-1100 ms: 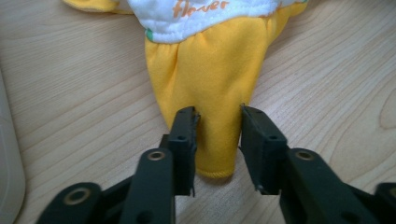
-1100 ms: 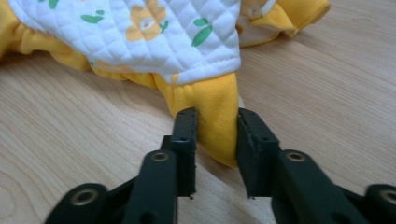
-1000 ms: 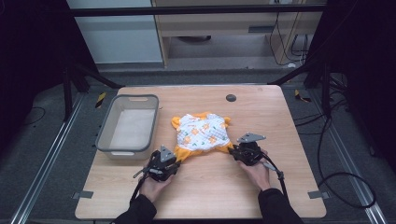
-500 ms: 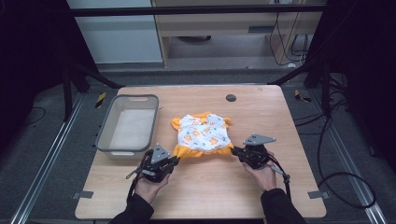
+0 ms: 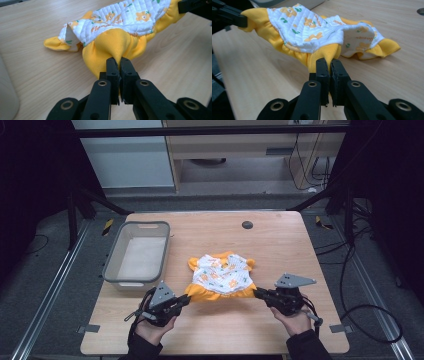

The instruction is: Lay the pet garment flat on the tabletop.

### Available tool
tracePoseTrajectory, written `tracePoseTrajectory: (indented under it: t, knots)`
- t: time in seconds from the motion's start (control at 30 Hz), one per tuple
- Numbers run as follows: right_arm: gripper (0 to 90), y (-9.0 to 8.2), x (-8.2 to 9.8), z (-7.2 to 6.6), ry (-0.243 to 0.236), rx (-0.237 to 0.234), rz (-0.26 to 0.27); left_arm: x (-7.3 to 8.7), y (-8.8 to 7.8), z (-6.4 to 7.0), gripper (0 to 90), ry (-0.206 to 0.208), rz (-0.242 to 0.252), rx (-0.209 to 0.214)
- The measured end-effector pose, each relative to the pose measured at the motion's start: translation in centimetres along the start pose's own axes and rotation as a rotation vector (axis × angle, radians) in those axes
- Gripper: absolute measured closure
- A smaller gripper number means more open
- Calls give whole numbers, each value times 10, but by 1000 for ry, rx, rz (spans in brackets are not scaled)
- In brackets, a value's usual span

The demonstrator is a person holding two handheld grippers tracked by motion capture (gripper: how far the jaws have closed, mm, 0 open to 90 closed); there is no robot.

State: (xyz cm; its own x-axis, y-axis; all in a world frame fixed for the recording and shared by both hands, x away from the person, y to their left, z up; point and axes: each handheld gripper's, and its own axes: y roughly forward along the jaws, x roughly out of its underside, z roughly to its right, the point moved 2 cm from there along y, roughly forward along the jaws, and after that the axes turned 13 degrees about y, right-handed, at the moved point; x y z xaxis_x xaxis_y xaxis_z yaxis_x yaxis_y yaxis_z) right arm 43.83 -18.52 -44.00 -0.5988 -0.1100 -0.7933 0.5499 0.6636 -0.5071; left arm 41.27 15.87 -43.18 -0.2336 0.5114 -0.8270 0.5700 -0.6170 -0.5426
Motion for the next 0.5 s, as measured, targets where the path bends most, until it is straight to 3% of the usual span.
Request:
tracePoseTrajectory:
  t: [0.1,0.2,0.33,0.43,0.5]
  knots:
    - [861,-12,8,-5,28,-29,-6,0,-3,5,863,-5,-5,17]
    - [854,-14,15,-7,48,-45,-24,2,5,4,856,-14,-37,27]
    - [827,-1,14,0,73,-19,-37,5,15,-3,822,-37,-59,46]
    - [819,7,13,5,85,8,-42,9,27,-10,787,-56,-73,40]
    - [750,20,10,12,97,52,-18,11,34,-12,742,-45,-88,16]
